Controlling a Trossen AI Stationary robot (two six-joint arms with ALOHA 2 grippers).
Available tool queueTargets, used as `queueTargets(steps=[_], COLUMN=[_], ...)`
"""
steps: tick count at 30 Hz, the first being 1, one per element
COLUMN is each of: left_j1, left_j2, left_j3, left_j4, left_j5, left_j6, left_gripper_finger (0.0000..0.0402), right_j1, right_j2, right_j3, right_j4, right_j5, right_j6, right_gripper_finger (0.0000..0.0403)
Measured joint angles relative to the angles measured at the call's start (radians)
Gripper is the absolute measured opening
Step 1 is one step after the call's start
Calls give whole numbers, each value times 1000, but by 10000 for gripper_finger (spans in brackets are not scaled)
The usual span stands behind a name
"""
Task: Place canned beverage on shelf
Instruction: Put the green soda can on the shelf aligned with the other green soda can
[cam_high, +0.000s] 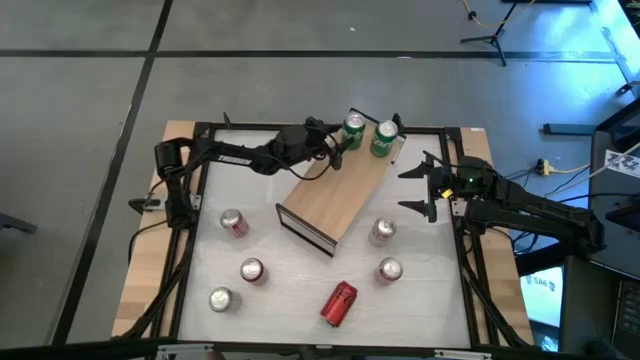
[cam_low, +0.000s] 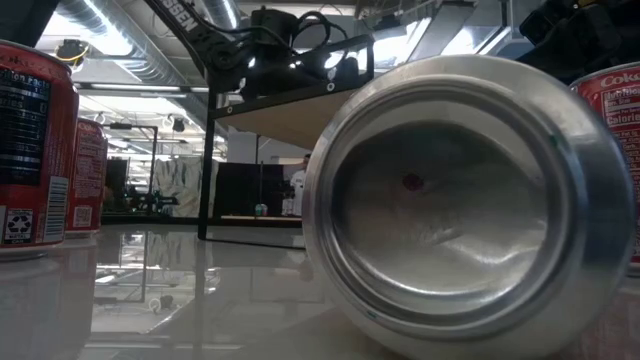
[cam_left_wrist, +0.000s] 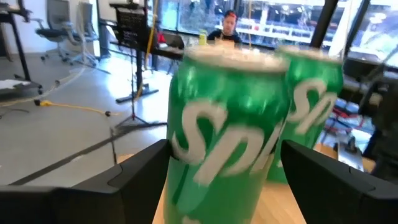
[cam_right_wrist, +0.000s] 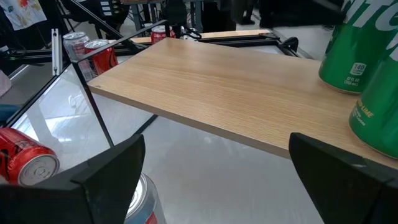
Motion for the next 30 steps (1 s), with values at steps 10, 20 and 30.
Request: queueTargets(steps=[10, 20, 30], left_j1=[1, 27, -9], left_j2=[64, 57, 35], left_j3=[20, 21, 21], left_j4=[11, 20, -5], left_j5=[-48, -20, 5], left_j6=[2, -6, -5], left_gripper_finger=[298, 298, 298], right_j1=[0, 0, 0], right_j2=[0, 0, -2], right_j3=[0, 0, 0], right_j4=[-2, -2, -1], right_j5=[0, 0, 0], right_j6=[1, 1, 2], right_gripper_finger=[392, 392, 392])
